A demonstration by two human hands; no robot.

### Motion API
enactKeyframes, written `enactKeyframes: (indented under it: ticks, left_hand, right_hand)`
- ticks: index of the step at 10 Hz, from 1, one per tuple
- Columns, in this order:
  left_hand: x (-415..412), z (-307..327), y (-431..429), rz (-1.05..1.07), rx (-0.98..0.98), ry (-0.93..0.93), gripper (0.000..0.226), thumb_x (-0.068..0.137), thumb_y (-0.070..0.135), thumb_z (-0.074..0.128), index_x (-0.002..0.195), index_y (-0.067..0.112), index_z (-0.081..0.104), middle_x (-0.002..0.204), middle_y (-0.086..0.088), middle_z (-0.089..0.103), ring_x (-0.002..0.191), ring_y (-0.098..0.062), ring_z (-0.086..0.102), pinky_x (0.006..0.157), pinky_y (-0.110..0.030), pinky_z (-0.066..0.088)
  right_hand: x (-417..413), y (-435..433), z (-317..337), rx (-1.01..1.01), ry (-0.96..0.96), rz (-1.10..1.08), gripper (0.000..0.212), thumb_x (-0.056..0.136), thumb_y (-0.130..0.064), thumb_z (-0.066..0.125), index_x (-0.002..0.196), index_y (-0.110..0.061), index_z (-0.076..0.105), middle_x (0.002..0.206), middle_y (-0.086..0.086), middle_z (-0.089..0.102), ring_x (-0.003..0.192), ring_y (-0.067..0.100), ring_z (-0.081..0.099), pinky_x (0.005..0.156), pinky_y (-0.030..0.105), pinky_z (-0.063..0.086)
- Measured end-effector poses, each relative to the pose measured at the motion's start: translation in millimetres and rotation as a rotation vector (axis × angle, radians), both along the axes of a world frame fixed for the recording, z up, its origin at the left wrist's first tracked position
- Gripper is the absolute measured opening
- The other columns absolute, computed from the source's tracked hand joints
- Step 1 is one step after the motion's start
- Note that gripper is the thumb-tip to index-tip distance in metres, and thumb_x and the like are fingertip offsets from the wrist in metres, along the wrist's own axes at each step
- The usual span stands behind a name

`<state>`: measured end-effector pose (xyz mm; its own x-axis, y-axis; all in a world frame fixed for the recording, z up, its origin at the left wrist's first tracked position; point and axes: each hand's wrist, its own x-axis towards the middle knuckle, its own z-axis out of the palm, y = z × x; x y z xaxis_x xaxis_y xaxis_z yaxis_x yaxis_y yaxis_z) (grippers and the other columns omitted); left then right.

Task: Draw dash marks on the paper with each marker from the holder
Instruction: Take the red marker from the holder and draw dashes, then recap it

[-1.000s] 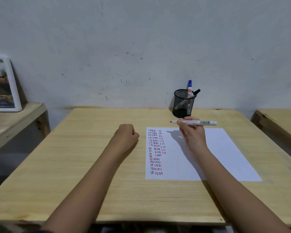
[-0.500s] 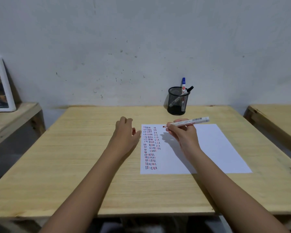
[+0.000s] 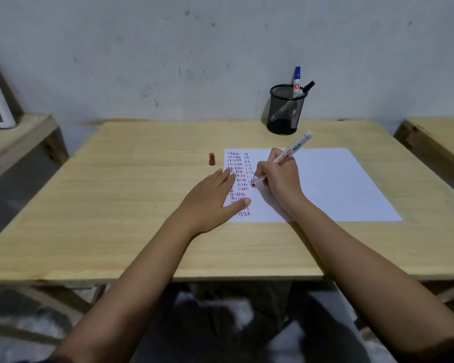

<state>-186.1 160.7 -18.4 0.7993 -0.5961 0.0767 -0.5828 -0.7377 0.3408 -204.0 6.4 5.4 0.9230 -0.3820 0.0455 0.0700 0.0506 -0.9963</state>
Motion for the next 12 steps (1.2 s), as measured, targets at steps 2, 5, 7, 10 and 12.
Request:
enactKeyframes:
  ticks: [2,5,7,10,12]
  left_hand:
    - [3,-4,0,0.007,0.032,0.027,0.075,0.091,0.059,0.035,0.150,0.017,0.014,0.161,0.002,0.006,0.148,-0.013,0.003,0.118,-0.028,0.008]
    - [4,-5,1,0.022,0.042,0.046,0.076,0.089,0.061,0.034,0.150,0.019,0.014,0.161,0.004,0.006,0.148,-0.011,0.002,0.118,-0.029,0.008]
    - [3,-3,1,0.024,0.036,0.051,0.076,0.090,0.060,0.035,0.150,0.019,0.014,0.161,0.005,0.006,0.148,-0.010,0.002,0.118,-0.029,0.009]
    - [3,-2,2,0.025,-0.031,0.043,0.075,0.088,0.058,0.042,0.148,0.018,0.022,0.160,0.005,0.013,0.146,-0.010,0.008,0.114,-0.026,0.013]
    - [23,7,7,0.221,-0.484,-0.116,0.054,0.087,0.031,0.058,0.137,0.017,0.041,0.134,0.001,0.038,0.127,-0.011,0.030,0.105,-0.032,0.038]
  right_hand:
    - [2,-1,-5,-0.047,-0.021,0.029,0.035,0.071,0.014,0.048,0.058,-0.014,0.030,0.055,0.008,0.030,0.039,0.009,0.035,0.037,0.014,0.034]
    - [5,0,-8,-0.087,-0.029,0.051,0.037,0.072,0.014,0.050,0.058,-0.013,0.029,0.052,0.007,0.030,0.035,0.005,0.035,0.036,0.014,0.034]
    - [3,1,-4,-0.068,-0.028,0.075,0.039,0.072,0.018,0.046,0.058,-0.014,0.028,0.052,0.009,0.030,0.034,0.003,0.036,0.036,0.012,0.033]
    - [6,-10,-5,0.008,-0.002,-0.008,0.034,0.072,0.009,0.056,0.058,-0.013,0.034,0.051,0.009,0.039,0.042,0.017,0.040,0.037,0.017,0.034]
    - [2,-25,3,0.280,-0.080,0.011,0.026,0.075,0.004,0.068,0.069,-0.012,0.049,0.060,0.006,0.054,0.048,0.009,0.051,0.048,0.014,0.044]
